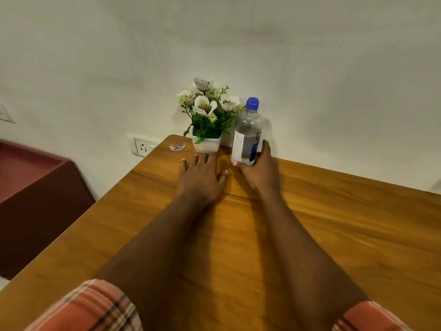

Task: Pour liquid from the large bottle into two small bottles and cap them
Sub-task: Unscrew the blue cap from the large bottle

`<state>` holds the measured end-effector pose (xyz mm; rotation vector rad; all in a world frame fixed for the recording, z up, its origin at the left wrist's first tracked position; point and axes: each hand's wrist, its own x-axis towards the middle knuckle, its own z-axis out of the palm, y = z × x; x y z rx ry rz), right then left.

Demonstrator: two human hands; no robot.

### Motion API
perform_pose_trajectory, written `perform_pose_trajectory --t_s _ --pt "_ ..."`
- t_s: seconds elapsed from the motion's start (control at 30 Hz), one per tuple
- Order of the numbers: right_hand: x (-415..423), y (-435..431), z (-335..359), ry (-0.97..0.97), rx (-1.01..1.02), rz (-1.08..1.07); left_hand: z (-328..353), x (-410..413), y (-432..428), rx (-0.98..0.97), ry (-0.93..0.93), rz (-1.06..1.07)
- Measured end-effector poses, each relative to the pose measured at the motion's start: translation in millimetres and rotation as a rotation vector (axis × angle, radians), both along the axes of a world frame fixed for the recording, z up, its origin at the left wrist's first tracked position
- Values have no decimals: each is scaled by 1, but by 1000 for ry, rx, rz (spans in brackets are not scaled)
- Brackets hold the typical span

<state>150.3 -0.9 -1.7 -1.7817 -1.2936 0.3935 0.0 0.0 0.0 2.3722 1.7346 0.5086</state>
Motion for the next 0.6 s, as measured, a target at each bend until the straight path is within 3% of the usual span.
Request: perform_pose_trajectory --t_s 0.3,0.6 --pt "0 13 5 25 28 -5 -3 1 5 52 23 6" --pt "-8 -27 9 39 39 -27 -6 3 -22 25 20 29"
